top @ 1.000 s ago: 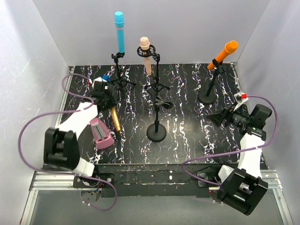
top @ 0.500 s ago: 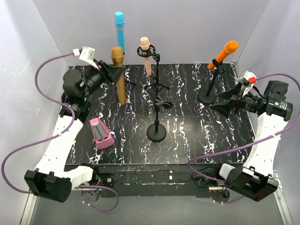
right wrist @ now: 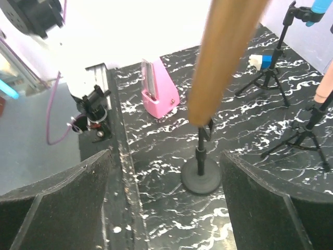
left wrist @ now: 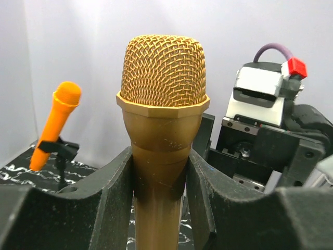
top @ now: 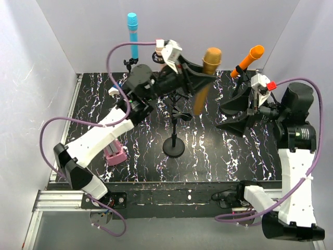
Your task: Attach the microphones to the stand
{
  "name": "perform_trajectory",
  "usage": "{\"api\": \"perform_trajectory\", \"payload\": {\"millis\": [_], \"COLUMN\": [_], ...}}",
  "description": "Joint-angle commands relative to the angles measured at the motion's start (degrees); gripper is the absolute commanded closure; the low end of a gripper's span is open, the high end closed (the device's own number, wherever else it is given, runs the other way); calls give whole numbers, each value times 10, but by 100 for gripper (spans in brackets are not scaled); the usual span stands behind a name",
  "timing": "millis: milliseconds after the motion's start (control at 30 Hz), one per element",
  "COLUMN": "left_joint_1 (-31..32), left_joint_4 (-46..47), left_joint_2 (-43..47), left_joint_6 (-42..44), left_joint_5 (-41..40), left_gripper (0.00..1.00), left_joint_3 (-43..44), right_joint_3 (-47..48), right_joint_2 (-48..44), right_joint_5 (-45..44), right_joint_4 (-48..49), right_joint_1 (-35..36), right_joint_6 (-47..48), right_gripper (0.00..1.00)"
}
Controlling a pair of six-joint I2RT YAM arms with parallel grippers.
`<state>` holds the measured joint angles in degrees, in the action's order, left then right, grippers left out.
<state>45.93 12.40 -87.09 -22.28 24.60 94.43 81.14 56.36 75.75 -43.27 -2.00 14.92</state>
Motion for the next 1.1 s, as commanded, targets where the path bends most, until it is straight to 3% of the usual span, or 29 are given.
{"api": "perform_trajectory", "payload": {"millis": [0, 500, 600, 800, 967, 1000, 1067], "left_joint_1": [51, 115, 118, 119, 119, 119, 119], "left_joint_4": [37, 55, 58, 67, 61, 59, 53], "left_joint_2": [-37, -88, -86, -85, -72, -66, -49], "left_joint_6": [34, 47, 48, 39, 33, 33, 32], "left_joint_5": [-53, -78, -82, -85, -88, -89, -96], "left_gripper": [100, 100, 100, 100, 100, 99, 83], "left_joint_3": [58, 96, 93, 81, 69, 62, 45], "right_joint_3": [-48, -112, -143, -199, -242, -262, -291], "right_joint_2": [-20, -15, -13, -6, 8, 9, 14], "right_joint_5": [-31, -69, -46, 10, 39, 41, 43], "right_joint_4": [325, 354, 419, 579, 740, 792, 927], "right_joint_1": [4, 10, 14, 37, 41, 41, 41], "right_joint_6": [-327, -331, -378, -450, -512, -545, -622], "right_gripper": [9, 16, 30, 47, 76, 79, 85]}}
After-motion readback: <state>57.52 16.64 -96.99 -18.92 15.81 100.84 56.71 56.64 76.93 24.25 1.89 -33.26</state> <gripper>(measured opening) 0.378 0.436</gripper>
